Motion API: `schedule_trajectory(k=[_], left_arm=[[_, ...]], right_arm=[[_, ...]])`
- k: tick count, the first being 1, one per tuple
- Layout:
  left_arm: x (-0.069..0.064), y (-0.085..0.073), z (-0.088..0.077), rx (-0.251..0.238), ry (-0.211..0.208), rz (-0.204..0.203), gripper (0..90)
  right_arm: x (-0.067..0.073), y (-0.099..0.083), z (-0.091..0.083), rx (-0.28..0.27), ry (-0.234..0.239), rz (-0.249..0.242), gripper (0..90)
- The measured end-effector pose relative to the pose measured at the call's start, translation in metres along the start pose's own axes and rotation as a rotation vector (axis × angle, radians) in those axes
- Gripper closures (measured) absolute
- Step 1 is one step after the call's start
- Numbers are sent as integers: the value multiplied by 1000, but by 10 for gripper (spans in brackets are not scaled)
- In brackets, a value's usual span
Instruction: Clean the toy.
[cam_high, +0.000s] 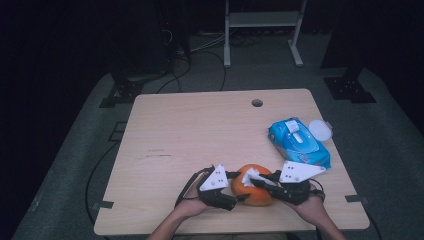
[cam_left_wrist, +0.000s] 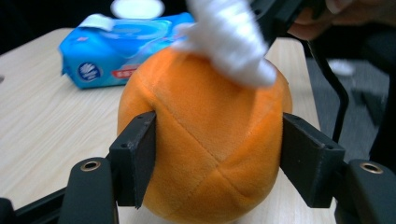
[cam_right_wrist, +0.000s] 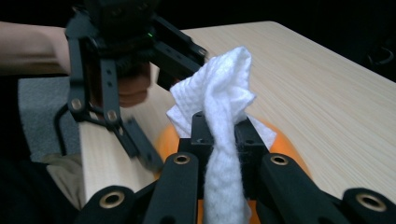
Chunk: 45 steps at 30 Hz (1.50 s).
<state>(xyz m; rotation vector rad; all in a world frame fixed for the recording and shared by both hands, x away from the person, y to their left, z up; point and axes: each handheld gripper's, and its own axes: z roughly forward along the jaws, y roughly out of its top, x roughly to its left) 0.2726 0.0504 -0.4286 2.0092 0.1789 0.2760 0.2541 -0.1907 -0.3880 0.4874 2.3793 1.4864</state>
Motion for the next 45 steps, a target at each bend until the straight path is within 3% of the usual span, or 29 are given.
schedule_trajectory(k=[2, 5, 6, 9, 11, 13, 17, 19, 22, 24, 26, 29, 31, 34, 40, 43, 45], left_arm=[[0, 0, 0, 6, 8, -4, 296], [6, -1, 1, -1, 15, -99, 192], [7, -2, 3, 0, 21, -110, 177], [5, -2, 6, -13, 39, -114, 190], [3, -2, 5, -12, 51, -78, 270], [3, -2, 4, -7, 47, -72, 307], [7, -6, -1, -5, 38, -83, 313], [11, -8, -2, -4, 31, -129, 273], [18, -8, 2, -1, -16, -240, 148], [18, -8, 5, 2, -14, -265, 112], [16, -8, 4, 5, -2, -241, 150], [12, -6, 2, 11, 30, -166, 263], [12, -4, -1, 27, 26, -121, 291], [13, -3, -5, 22, 26, -103, 309], [17, -4, -6, 13, 32, -107, 273], [19, -3, 2, 16, 21, -198, 137], [18, -4, 6, 21, 10, -216, 109]], right_arm=[[3, 1, 4, 10, 2, -12, 806], [0, 0, 5, 1, 5, 8, 806], [-1, -1, 5, -3, 2, 15, 806], [-2, 0, 5, 0, -13, 11, 806], [-2, 0, 3, 6, -14, 11, 806], [-5, -1, 0, 2, -17, 11, 806], [-13, -4, -9, 22, -75, 3, 806], [-18, -8, -13, 35, -96, 16, 806], [-19, -11, -12, 38, -96, 31, 805], [-15, -8, -8, 40, -91, 19, 805], [-8, -4, -2, 54, -96, -14, 805], [2, 2, 3, 54, -82, -49, 805], [5, 4, 4, 59, -82, -70, 805], [-1, 1, -1, 42, -73, -43, 805], [-11, -6, -8, 49, -112, -19, 806], [-8, -2, -6, 39, -107, -22, 805], [-4, 1, -2, 34, -90, -27, 804]])
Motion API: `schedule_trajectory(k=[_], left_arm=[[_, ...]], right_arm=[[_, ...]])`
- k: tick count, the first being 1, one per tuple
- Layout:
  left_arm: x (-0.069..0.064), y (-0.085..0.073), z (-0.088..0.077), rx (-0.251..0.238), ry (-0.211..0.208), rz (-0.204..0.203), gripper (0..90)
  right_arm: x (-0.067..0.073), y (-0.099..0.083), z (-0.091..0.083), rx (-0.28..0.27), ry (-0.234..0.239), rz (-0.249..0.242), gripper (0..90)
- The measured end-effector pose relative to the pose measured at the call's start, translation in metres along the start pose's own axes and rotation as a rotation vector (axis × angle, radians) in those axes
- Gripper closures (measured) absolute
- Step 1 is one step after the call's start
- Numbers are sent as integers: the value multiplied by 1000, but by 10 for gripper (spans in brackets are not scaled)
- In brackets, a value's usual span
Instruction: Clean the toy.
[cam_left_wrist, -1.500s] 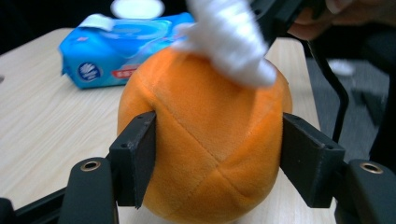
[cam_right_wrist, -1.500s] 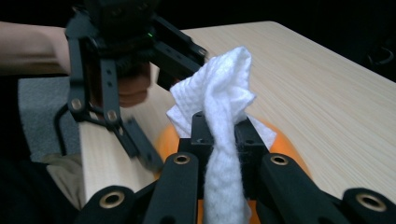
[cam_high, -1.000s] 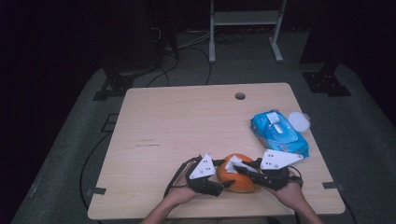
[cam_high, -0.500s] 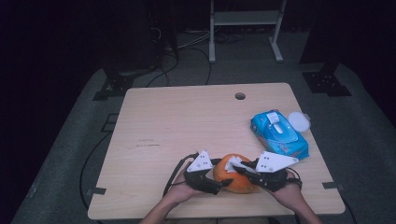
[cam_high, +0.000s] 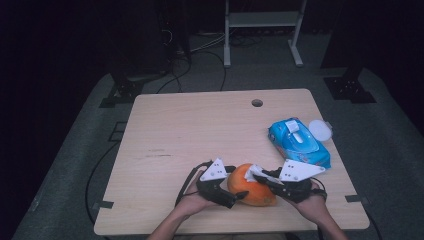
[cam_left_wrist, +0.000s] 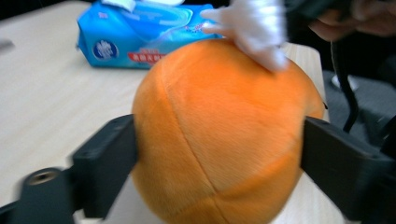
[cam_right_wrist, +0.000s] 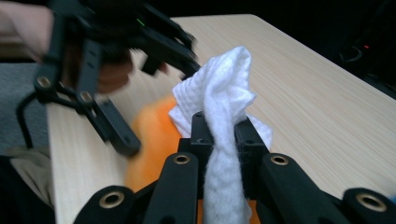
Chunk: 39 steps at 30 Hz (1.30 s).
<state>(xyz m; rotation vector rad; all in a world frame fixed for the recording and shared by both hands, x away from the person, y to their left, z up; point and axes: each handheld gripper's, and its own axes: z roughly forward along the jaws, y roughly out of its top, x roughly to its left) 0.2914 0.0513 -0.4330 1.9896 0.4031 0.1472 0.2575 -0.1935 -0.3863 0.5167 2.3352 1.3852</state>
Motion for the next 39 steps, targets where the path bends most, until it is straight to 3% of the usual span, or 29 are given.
schedule_trajectory(k=[2, 4, 7, 9, 14, 16, 18, 22, 23, 24, 25, 27, 29, 31, 32, 34, 36, 39], left_arm=[[-3, 0, -3, 5, 4, 44, 151], [-3, 1, -8, 5, 7, 78, 224], [-4, 0, -10, 16, -5, 119, 243], [-3, -1, -10, 17, -11, 106, 227], [5, -1, -6, 43, -12, -4, 81], [5, -3, -5, 33, -38, -6, 129], [-2, -2, -5, 18, -7, 55, 238], [-14, 6, -10, 2, 67, 210, 335], [-14, 6, -10, 2, 67, 210, 340], [-14, 7, -13, -3, 95, 240, 340], [-13, 7, -14, 0, 107, 245, 338], [-7, 5, -13, 11, 94, 180, 263], [-3, 3, -10, 15, 61, 116, 174], [-2, 4, -8, 14, 47, 57, 104], [-2, 4, -7, 6, 42, 46, 97], [-4, 4, -8, 9, 53, 80, 146], [-5, 2, -9, 10, 63, 126, 217], [-5, -1, -11, 0, 54, 144, 253]], right_arm=[[4, 2, 2, 16, 0, -28, 804], [2, 2, 0, 16, -3, -25, 804], [-8, -4, -5, 28, -32, -5, 804], [-16, -11, -7, 26, -34, 30, 804], [-18, -15, -9, 36, -29, 41, 804], [-16, -14, -9, 26, -19, 41, 804], [-11, -10, -6, 11, 7, 42, 804], [2, 2, -4, -4, 29, -5, 803], [2, 2, -4, -4, 29, -5, 803], [2, 4, -5, -7, 18, -13, 804], [-2, 3, -8, -10, 10, -7, 804], [-10, -5, -7, 16, -11, 9, 804], [-13, -12, -4, 27, -1, 43, 805], [-7, -10, -1, 28, 13, 35, 805], [-1, -6, 2, 21, 34, 21, 805], [9, -1, 8, 16, 69, 5, 804], [16, 2, 12, 28, 74, -30, 804], [9, 0, 8, 27, 60, -17, 804]])
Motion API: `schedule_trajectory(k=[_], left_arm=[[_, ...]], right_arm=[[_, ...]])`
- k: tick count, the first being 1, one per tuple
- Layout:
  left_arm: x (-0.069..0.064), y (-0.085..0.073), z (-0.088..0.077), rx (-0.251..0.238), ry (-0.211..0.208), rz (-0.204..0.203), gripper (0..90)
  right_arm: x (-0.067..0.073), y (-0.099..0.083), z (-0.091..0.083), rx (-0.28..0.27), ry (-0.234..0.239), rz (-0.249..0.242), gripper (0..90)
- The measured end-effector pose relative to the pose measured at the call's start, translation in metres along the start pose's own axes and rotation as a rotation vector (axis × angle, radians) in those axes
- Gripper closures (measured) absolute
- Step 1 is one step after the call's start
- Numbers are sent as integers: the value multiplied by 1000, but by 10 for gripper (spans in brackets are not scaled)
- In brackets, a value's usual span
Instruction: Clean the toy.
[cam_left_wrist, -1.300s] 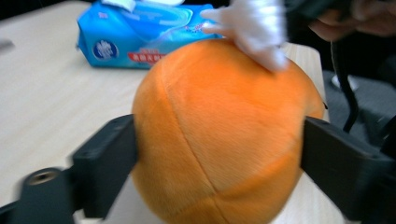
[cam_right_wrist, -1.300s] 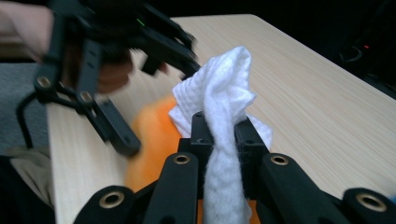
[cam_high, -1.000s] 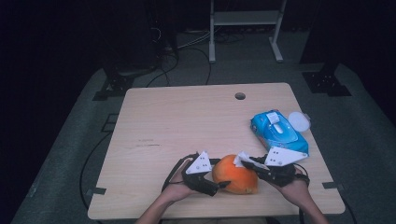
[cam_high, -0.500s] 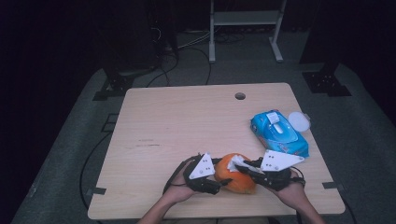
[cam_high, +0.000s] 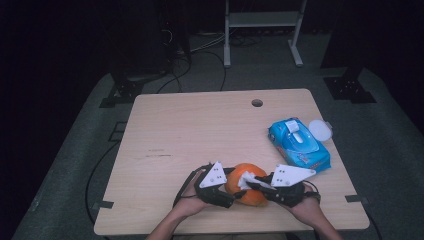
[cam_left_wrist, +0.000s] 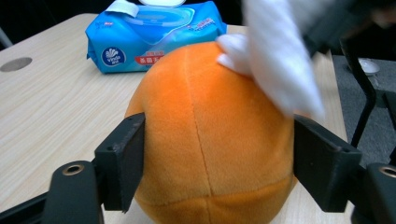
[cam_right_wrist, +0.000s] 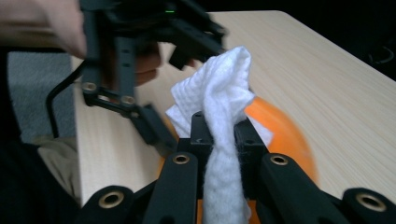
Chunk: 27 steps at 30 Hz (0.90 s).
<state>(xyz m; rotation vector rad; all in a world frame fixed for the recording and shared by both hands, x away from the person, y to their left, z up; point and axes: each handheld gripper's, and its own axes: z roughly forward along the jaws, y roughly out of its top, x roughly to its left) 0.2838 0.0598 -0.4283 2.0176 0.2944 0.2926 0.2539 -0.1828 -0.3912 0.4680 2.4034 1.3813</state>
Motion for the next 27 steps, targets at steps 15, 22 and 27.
schedule_trajectory(k=[15, 22, 27], left_arm=[[-18, 2, 5, 8, -16, 183, 227], [-13, 5, 7, 14, -36, 39, 102], [-10, 5, 6, 6, -33, 32, 202]], right_arm=[[4, 4, -1, -11, -24, -17, 805], [-14, -10, -9, 29, -106, 28, 807], [5, 3, 2, -8, -15, -2, 806]])
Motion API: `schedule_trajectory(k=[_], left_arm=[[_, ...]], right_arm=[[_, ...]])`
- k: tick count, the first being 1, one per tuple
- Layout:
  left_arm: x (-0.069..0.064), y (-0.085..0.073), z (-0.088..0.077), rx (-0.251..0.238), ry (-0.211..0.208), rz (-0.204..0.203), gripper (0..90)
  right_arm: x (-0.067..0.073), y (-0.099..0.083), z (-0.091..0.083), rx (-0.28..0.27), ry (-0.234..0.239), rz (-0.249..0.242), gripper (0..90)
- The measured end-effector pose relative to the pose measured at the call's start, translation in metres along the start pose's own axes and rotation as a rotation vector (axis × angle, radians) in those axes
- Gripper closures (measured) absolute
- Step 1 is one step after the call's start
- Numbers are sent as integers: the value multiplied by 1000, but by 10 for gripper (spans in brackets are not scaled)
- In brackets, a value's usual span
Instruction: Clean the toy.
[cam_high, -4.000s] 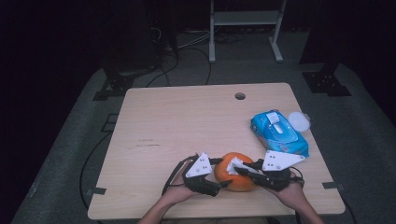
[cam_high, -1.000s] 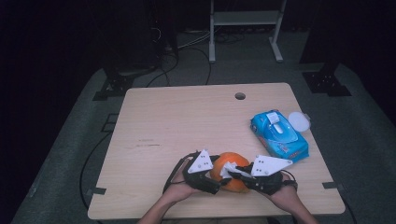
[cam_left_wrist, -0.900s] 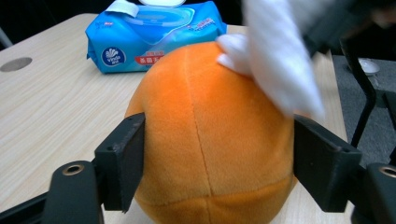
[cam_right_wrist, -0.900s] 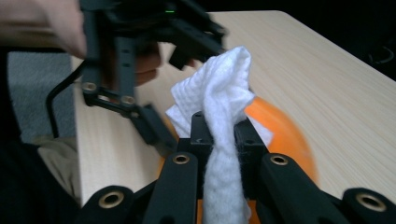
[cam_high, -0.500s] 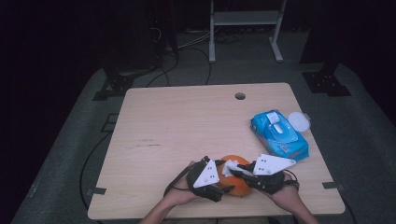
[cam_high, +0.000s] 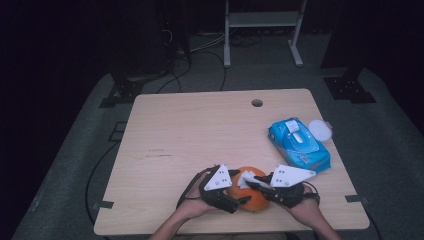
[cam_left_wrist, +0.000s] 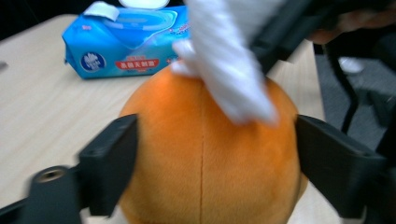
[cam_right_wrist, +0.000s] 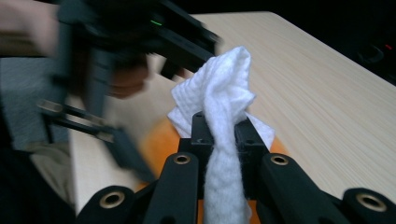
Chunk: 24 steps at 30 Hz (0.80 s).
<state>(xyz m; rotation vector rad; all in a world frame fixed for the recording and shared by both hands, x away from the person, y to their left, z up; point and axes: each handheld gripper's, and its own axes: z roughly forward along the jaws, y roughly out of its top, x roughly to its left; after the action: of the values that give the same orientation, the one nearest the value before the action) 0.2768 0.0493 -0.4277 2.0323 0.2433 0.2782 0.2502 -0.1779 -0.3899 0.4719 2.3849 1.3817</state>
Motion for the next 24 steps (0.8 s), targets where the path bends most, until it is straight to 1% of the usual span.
schedule_trajectory(k=[2, 3, 4, 6, 7, 8, 9, 10, 11, 12, 13, 14, 15, 16, 17, 19, 20, 21, 22, 23, 24], left_arm=[[1, -3, -2, 3, 1, 29, 229], [2, -4, -4, 9, 5, 37, 239], [5, -6, -5, 15, 6, 33, 242], [10, -10, -7, 25, 3, 13, 241], [14, -14, -9, 33, -1, -8, 240], [16, -15, -10, 34, -11, -38, 224], [18, -15, -10, 35, -15, -71, 201], [18, -12, -9, 34, -19, -102, 161], [17, -8, -7, 48, -22, -119, 115], [15, -5, -5, 62, -20, -108, 92], [15, -5, -5, 62, -20, -108, 94], [11, -3, -3, 72, -9, -48, 94], [11, -5, -4, 73, -8, -18, 154], [13, -7, -5, 75, -10, -18, 170], [16, -10, -7, 73, -9, -27, 190], [18, -12, -9, 76, -9, -34, 216], [22, -17, -13, 82, -9, -63, 219], [22, -17, -13, 82, -9, -63, 218], [22, -17, -14, 70, -4, -95, 198], [21, -15, -14, 63, -5, -96, 179], [18, -11, -13, 62, 3, -83, 149]], right_arm=[[7, 3, 3, 23, -14, -54, 806], [7, 3, 3, 27, -14, -58, 806], [4, 1, 2, 30, -19, -53, 806], [-4, -6, 0, 48, -55, -37, 806], [-8, -9, -1, 54, -69, -27, 806], [-13, -15, -4, 68, -89, -8, 805], [-16, -19, -5, 79, -99, 4, 806], [-18, -22, -5, 79, -99, 20, 806], [-19, -23, -5, 67, -91, 33, 806], [-17, -22, -3, 64, -90, 32, 806], [-17, -22, -3, 64, -90, 32, 806], [-14, -20, -2, 62, -80, 24, 806], [-9, -15, 0, 39, -48, 20, 806], [-7, -14, 1, 37, -42, 14, 806], [-7, -13, 1, 41, -40, 6, 806], [-8, -14, 1, 43, -35, 10, 807], [-12, -18, 0, 63, -39, 22, 807], [-12, -18, 0, 63, -39, 22, 807], [-17, -24, -2, 73, -44, 45, 807], [-19, -26, -4, 79, -47, 47, 807], [-19, -27, -5, 81, -47, 52, 807]])
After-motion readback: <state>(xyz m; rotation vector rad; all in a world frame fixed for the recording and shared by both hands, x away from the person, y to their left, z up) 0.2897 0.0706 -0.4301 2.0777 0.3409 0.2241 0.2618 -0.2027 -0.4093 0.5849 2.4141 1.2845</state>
